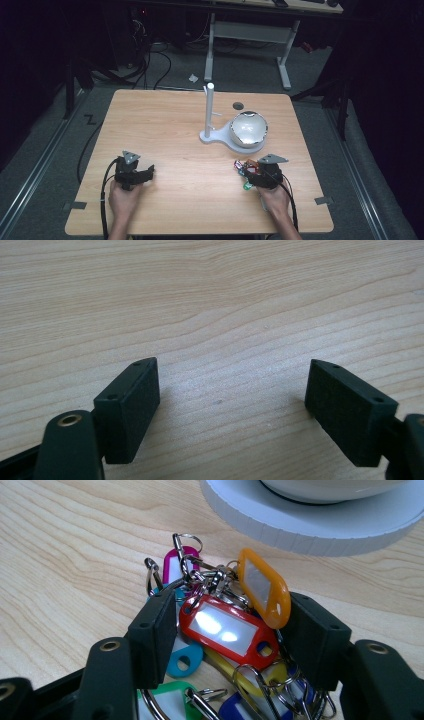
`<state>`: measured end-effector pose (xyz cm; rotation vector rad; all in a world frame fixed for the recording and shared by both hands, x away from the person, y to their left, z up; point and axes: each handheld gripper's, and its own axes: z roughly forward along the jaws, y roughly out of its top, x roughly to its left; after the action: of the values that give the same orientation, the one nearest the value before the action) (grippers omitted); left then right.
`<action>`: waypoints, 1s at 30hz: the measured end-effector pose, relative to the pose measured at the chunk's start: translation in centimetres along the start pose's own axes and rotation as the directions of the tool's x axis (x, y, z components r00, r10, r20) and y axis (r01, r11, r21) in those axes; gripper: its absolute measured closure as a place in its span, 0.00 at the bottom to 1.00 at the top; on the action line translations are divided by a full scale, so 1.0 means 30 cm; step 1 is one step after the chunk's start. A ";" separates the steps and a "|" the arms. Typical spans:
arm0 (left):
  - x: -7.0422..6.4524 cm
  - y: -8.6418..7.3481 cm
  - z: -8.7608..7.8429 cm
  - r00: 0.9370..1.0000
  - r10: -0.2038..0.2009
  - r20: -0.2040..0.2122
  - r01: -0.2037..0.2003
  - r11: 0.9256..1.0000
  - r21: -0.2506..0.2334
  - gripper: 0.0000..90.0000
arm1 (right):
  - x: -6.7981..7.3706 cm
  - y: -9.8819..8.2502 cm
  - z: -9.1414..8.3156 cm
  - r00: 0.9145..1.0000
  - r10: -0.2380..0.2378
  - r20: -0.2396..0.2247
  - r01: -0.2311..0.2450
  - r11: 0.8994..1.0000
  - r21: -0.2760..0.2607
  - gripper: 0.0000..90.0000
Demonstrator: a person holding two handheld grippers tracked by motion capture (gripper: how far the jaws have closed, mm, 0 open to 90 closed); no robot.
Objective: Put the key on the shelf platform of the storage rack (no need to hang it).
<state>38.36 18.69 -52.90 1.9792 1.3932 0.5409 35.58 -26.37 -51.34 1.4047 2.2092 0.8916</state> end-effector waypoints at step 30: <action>0.000 0.000 0.000 1.000 0.000 0.001 0.000 1.000 0.000 0.25 | -0.031 0.003 -0.060 0.998 -0.014 -0.063 0.011 0.999 -0.052 0.92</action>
<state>38.36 18.71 -52.89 1.9792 1.3931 0.5393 34.94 -27.74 -50.00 1.3555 2.2219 0.9944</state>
